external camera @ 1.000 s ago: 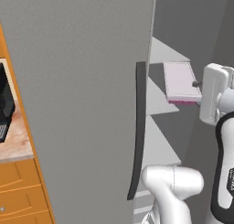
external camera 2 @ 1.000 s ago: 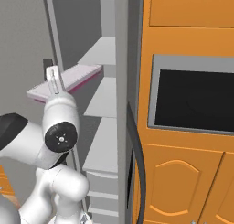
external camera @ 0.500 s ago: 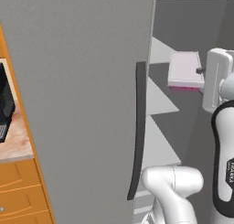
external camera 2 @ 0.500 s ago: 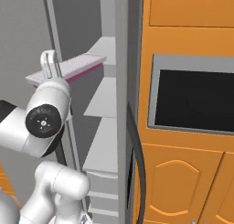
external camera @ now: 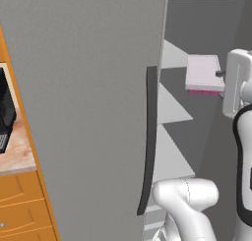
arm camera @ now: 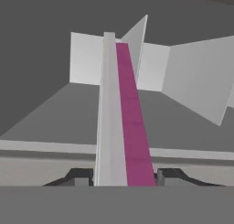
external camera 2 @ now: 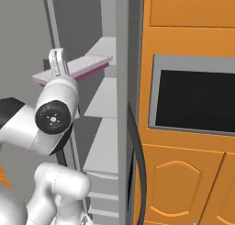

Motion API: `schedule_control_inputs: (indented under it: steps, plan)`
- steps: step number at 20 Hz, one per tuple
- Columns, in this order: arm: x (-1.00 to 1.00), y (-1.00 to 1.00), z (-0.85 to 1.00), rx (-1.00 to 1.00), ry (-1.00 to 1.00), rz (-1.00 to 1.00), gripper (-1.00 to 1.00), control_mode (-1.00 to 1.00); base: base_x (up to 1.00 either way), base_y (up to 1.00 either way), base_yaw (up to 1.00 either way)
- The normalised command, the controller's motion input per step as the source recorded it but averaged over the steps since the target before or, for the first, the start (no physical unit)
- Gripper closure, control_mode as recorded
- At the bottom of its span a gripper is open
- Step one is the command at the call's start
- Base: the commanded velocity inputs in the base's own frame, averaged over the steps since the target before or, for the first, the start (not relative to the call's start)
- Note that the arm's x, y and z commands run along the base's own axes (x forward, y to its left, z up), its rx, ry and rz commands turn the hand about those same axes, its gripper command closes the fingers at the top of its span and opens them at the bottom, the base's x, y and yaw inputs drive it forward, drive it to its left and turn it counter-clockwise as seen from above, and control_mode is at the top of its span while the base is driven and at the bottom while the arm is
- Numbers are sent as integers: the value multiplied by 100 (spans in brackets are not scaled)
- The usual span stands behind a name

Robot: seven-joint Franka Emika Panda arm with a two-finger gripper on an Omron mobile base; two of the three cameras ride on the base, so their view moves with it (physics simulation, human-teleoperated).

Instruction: The ice cube tray has been filled with water. Take the tray and place it in the freezer to make ice. Close the freezer door after placing the tray.

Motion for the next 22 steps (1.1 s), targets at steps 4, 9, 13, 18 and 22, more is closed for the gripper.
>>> schedule_control_inputs:
  steps: [4, 9, 13, 18, 22]
  plan:
    - [37, -1, 0, 0, 0, 0, 100, -100, 0, 0, 0]
    - [45, 0, 0, 0, 0, 0, 100, -100, 0, 0, 0]
    - [32, -4, 0, 0, 0, 0, 100, -100, 0, 0, 0]
    - [24, -15, 0, 0, 0, 1, 100, -100, 0, 0, 0]
    - [32, -11, 0, 0, 0, 3, 100, -100, 0, 0, 0]
